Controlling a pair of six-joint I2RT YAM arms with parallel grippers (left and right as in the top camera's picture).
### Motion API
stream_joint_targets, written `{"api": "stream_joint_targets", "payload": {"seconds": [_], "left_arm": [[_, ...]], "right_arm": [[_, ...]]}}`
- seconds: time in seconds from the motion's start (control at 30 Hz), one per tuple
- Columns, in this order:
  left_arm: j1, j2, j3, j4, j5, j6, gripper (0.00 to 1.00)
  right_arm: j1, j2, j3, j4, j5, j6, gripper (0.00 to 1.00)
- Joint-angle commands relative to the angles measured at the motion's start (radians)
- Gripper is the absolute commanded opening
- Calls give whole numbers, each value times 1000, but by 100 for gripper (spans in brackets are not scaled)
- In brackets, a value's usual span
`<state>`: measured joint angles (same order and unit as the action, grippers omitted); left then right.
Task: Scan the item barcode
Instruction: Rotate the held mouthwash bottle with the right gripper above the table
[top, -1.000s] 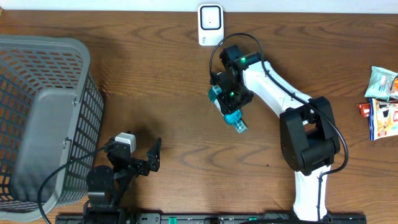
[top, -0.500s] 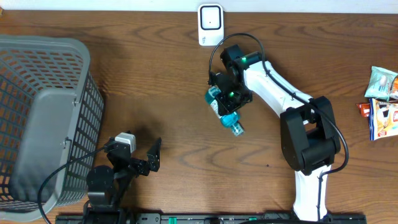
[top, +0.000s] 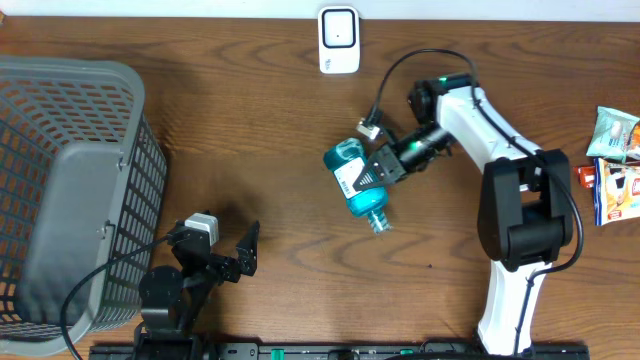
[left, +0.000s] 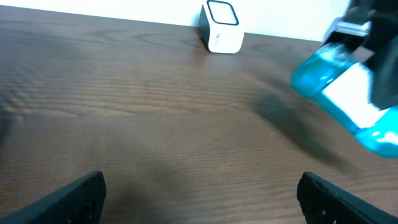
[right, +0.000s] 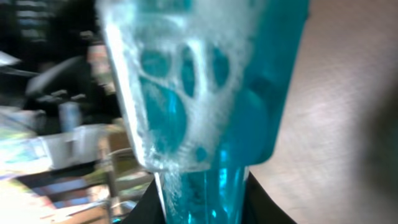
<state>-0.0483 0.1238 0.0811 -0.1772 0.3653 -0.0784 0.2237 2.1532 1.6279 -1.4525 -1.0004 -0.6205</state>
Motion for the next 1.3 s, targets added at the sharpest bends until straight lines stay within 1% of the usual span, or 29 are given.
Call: {"api": "stream_joint_targets", "payload": {"seconds": [0.0,0.07,0.2,0.5,0.93,1.1,1.2,1.27], "left_arm": [[3,0,-14,-27,12,2,98],[3,0,-14,-27,12,2,98],[3,0,-14,-27,12,2,98],[3,0,-14,-27,12,2,98],[3,0,-14,-27,12,2,98],[3,0,-14,-27,12,2,98],[3,0,-14,-27,12,2,98],[3,0,-14,-27,12,2,98]], "right_arm": [[-21,3,2,-129,-239,-248,1],[-31,3,-2,-249,-277,-383,1],[-28,-5,-5,-250,-275,-352,1],[-14,-5,-5,-250,-274,-341,1],[-14,-5,-5,-250,-270,-338,1],[-14,-5,-5,-247,-272,-364,1],[-14,-5,-5,-227,-274,-364,1],[-14,-5,-5,-169,-274,-364,1]]}}
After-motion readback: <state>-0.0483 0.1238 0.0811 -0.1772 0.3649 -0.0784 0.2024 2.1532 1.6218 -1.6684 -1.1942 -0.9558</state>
